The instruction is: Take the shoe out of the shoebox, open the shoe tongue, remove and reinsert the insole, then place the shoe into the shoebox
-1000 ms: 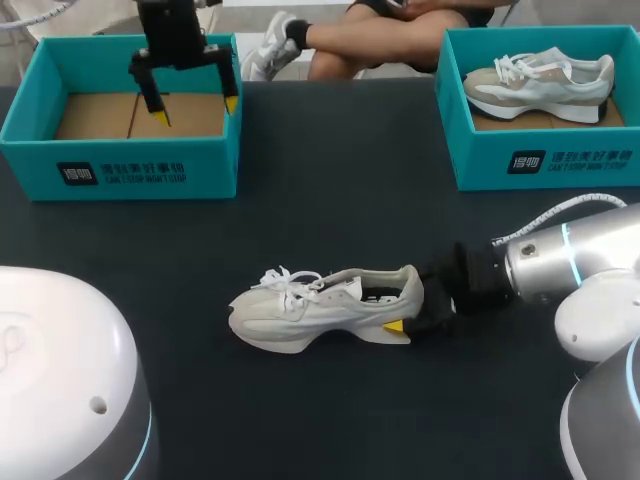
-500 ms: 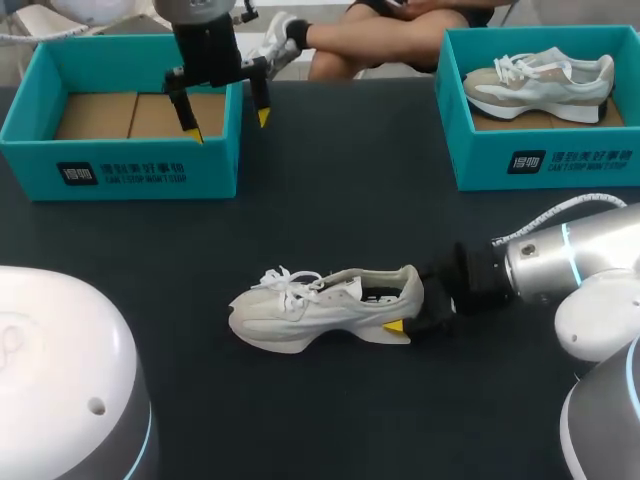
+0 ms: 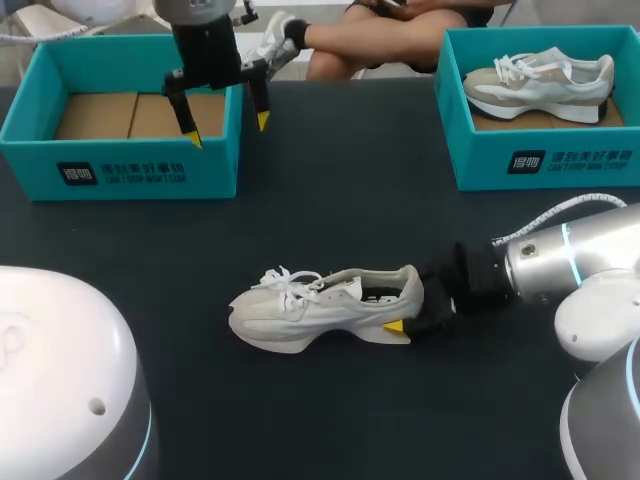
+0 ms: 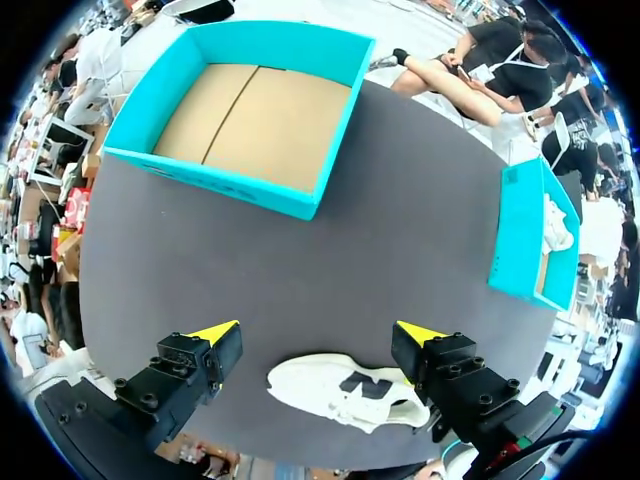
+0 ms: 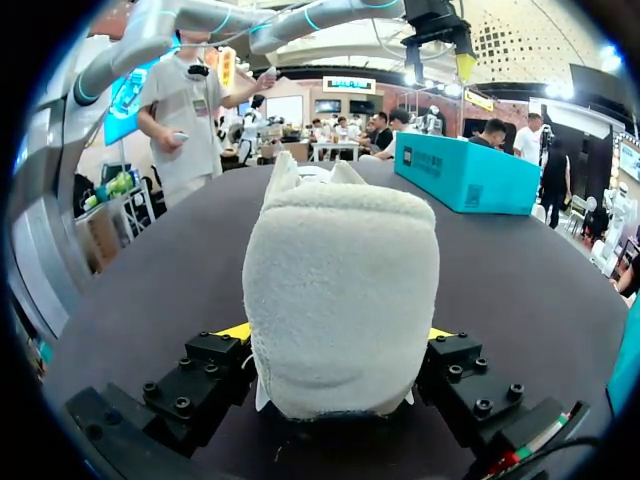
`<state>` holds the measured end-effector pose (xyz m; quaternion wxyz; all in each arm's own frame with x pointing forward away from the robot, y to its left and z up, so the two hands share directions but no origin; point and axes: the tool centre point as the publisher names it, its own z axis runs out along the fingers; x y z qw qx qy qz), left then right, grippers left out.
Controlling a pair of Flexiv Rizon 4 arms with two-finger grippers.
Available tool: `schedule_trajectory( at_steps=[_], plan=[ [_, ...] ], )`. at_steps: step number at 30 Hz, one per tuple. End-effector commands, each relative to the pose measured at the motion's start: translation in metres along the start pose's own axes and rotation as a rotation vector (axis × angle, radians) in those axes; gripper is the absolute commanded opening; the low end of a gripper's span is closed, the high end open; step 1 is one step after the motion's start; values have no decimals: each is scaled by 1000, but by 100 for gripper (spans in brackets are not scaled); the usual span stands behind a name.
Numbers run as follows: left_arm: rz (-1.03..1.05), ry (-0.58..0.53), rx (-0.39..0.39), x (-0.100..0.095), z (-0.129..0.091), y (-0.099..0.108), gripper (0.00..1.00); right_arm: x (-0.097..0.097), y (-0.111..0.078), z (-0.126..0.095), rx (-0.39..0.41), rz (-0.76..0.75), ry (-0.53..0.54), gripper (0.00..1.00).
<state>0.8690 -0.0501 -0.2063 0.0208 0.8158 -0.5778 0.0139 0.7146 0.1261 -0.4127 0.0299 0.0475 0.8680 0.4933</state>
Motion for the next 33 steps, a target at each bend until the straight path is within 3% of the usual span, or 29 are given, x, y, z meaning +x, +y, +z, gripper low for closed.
schedule_trajectory(
  at_steps=[1, 8, 21, 27, 33],
  plan=[
    [-20, -24, -10, 9, 4, 24, 100, 0, -3, 6, 6, 1, -3, 0],
    [-28, -16, -37, 24, 14, 61, 100, 0, -3, 6, 6, 1, -3, 0],
    [-43, -11, -88, 63, 37, 96, 100, 0, -3, 6, 6, 1, -3, 0],
    [-62, -37, -109, 80, 48, 126, 100, 0, -3, 6, 6, 1, -3, 0],
    [-107, -38, -97, 82, 58, 154, 100, 0, -3, 6, 6, 1, -3, 0]
  ],
)
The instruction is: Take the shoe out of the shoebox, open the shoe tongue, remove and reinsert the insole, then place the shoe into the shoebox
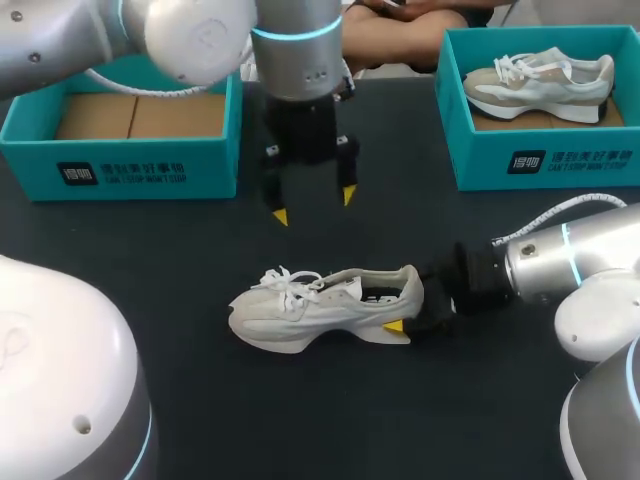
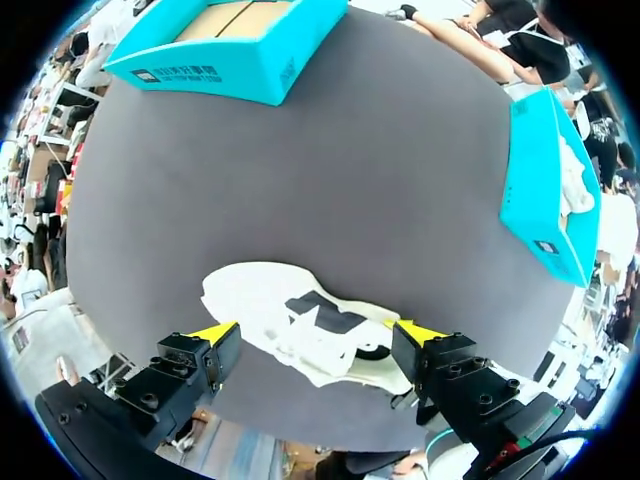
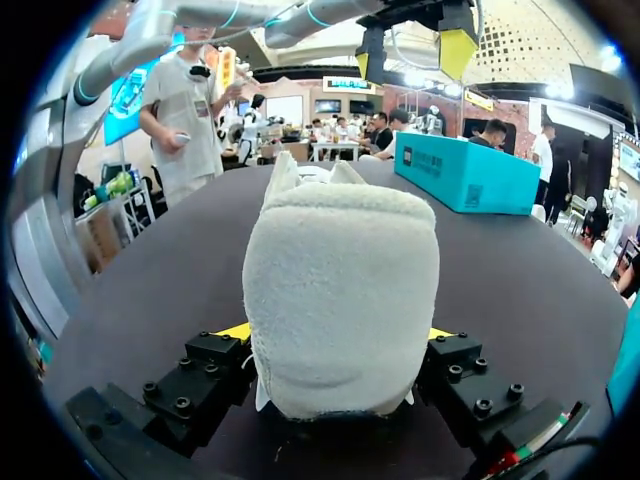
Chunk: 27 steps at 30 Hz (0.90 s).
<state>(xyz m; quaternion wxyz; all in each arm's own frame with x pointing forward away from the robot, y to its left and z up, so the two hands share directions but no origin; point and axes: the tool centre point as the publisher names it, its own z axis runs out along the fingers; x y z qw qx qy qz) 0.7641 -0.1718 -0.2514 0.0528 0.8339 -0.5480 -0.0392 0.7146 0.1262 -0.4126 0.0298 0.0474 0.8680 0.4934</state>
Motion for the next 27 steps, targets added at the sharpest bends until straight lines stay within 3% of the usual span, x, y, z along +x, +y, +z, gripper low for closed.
schedule_trajectory(
  at_steps=[1, 7, 14, 21, 27],
  plan=[
    [-35, 12, 14, 3, 10, 20, 100, -1, -3, 6, 6, 1, -3, 0],
    [-45, 30, 14, -6, 14, 36, 100, -1, -3, 6, 6, 1, -3, 0],
    [60, -46, 55, -9, 19, 39, 100, -1, -3, 6, 6, 1, -3, 0],
    [164, -74, 87, -3, 33, 44, 100, -1, -3, 6, 6, 1, -3, 0],
    [239, -72, 54, 5, 51, 50, 100, -1, -3, 6, 6, 1, -3, 0]
  ],
)
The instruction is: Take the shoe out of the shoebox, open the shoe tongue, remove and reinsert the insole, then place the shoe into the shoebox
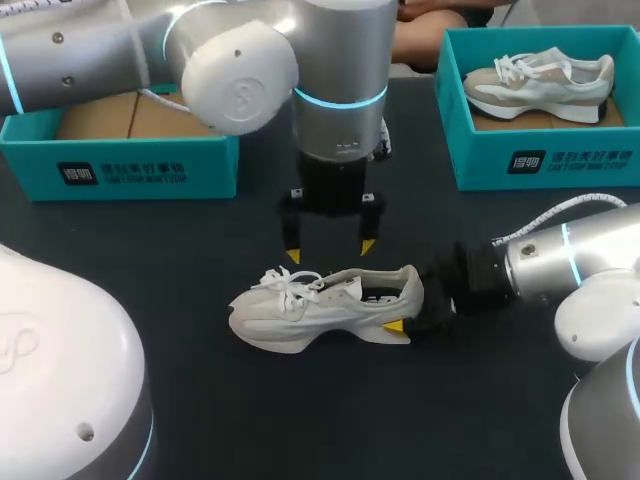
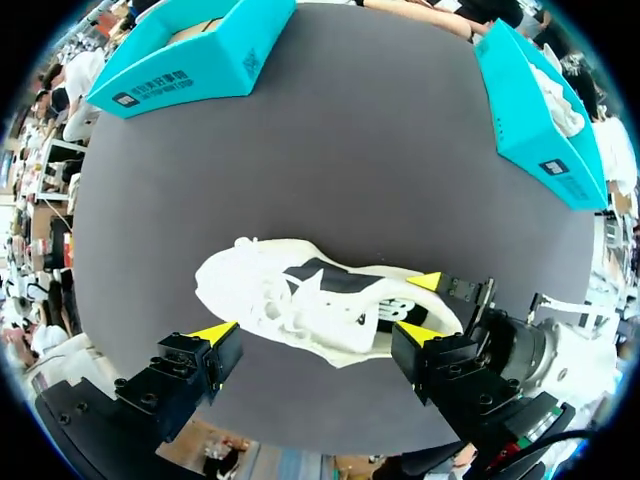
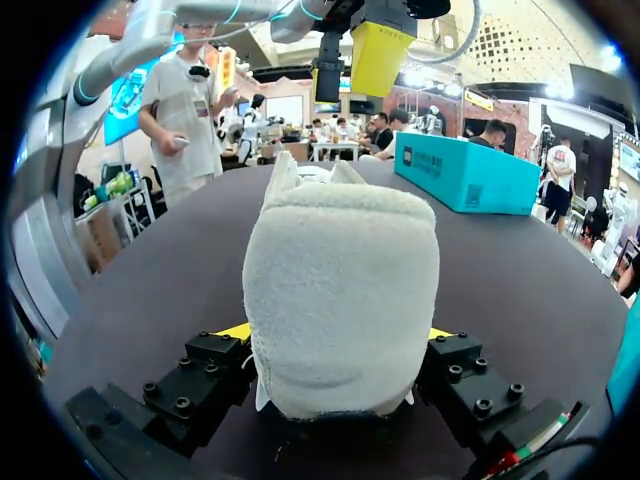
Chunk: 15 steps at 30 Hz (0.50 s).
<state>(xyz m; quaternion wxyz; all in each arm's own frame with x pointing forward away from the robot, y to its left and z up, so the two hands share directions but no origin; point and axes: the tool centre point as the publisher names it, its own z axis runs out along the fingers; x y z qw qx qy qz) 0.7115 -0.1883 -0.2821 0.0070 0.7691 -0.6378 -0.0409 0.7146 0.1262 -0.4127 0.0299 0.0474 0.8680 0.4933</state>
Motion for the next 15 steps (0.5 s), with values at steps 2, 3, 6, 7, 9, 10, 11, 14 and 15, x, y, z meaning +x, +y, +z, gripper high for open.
schedule_trajectory(
  at_steps=[2, 3, 6, 7, 9, 10, 11, 14, 15],
  plan=[
    [30, -4, -32, 14, 17, 1, 100, 0, -3, 6, 6, 1, -3, 0],
    [35, -8, -33, 15, 19, 3, 100, 0, -3, 6, 6, 1, -3, 0],
    [61, -11, -45, 19, 24, 8, 100, 0, -3, 6, 6, 1, -3, 0],
    [71, -14, -46, 20, 27, 10, 100, 0, -3, 6, 6, 1, -3, 0],
    [96, -18, -51, 22, 31, 15, 100, 0, -3, 6, 6, 1, -3, 0],
    [103, -22, -53, 23, 34, 17, 100, 0, -3, 6, 6, 1, -3, 0],
    [104, -29, -55, 24, 37, 18, 100, 0, -3, 6, 6, 1, -3, 0],
    [104, -51, -59, 24, 42, 21, 100, 0, -3, 6, 6, 1, -3, 0],
    [99, -52, -64, 23, 44, 21, 100, 0, -3, 6, 6, 1, -3, 0]
  ],
)
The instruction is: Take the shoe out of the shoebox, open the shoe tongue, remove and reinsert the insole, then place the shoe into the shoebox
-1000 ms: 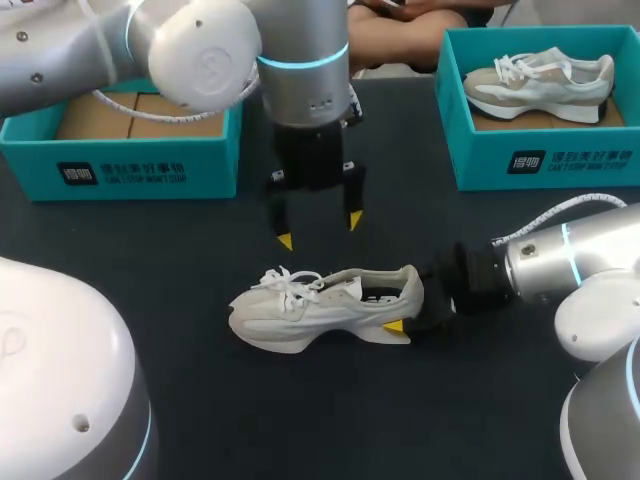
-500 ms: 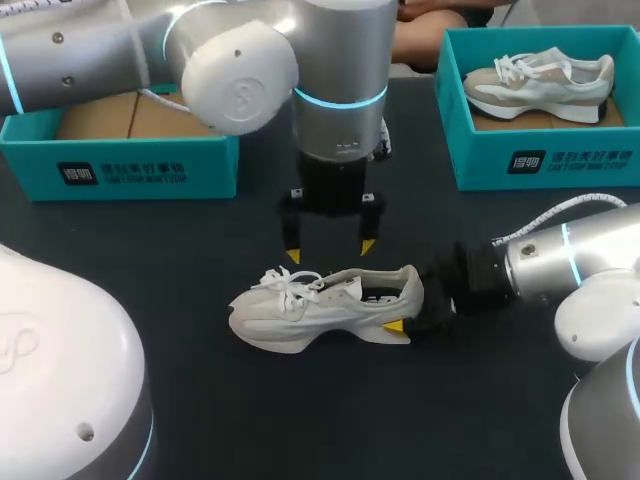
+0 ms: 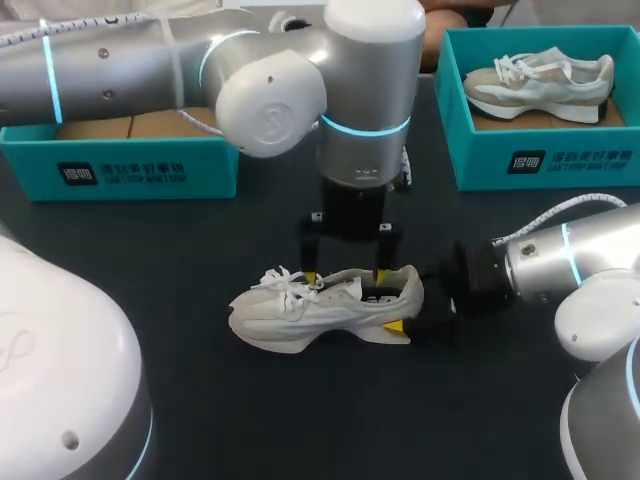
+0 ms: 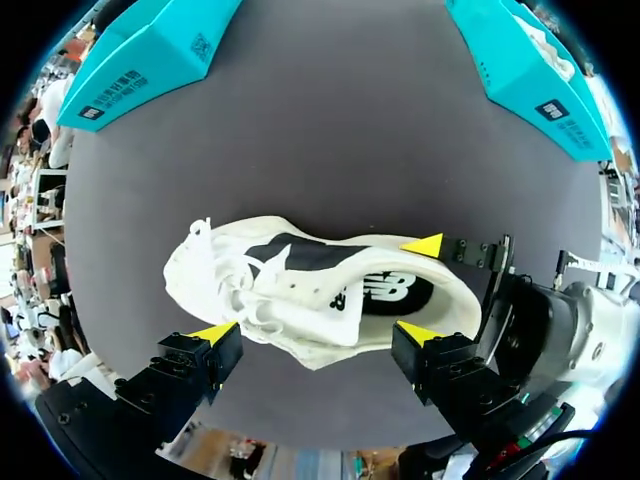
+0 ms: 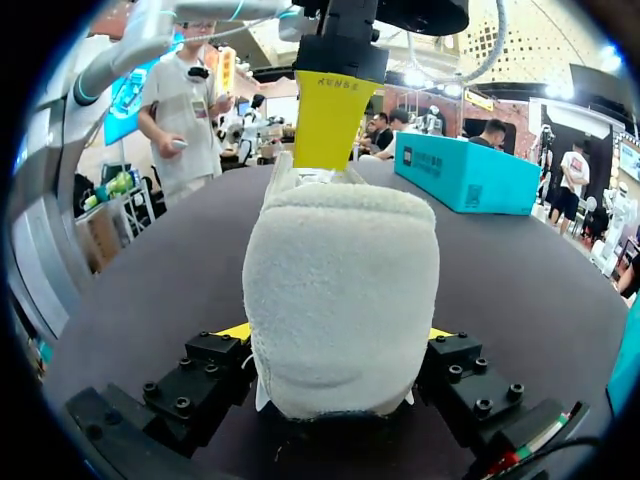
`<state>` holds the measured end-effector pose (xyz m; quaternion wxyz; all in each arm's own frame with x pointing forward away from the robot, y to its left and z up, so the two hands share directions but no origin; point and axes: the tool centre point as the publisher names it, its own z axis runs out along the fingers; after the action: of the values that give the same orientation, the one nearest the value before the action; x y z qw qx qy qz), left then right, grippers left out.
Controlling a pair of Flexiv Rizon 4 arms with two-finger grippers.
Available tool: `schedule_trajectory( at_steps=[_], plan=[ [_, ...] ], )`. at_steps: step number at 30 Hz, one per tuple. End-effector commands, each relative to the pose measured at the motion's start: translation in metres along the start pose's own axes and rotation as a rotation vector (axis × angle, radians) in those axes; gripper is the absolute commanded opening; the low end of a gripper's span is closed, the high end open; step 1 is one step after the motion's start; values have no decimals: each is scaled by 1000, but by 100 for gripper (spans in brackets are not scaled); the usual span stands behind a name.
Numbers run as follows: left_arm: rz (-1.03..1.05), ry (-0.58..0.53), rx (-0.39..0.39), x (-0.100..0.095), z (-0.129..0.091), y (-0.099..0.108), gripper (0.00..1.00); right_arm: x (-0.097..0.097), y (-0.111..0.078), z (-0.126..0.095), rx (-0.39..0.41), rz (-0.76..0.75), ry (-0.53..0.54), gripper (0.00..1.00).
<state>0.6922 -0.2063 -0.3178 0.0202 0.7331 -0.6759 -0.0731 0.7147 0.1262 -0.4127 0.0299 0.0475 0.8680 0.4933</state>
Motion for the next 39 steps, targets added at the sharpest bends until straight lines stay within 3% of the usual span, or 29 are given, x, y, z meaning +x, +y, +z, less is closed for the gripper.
schedule_trajectory(
  at_steps=[1, 23, 36, 37, 38, 39],
  plan=[
    [-10, -16, -9, 7, 8, 0, 100, 0, -3, 6, 6, 1, -3, 0],
    [-58, -161, -23, -3, 35, -6, 100, 0, -3, 6, 6, 1, -3, 0],
    [-106, -222, -6, -16, 32, -7, 100, 0, -3, 6, 6, 1, -3, 0],
    [-107, -225, -5, -18, 31, -6, 97, 0, -3, 6, 6, 1, -3, 0],
    [-108, -225, -5, -18, 30, -5, 84, 0, -3, 6, 6, 1, -3, 0],
    [-110, -226, -6, -19, 30, -4, 77, 0, -3, 6, 6, 1, -3, 0]
  ],
)
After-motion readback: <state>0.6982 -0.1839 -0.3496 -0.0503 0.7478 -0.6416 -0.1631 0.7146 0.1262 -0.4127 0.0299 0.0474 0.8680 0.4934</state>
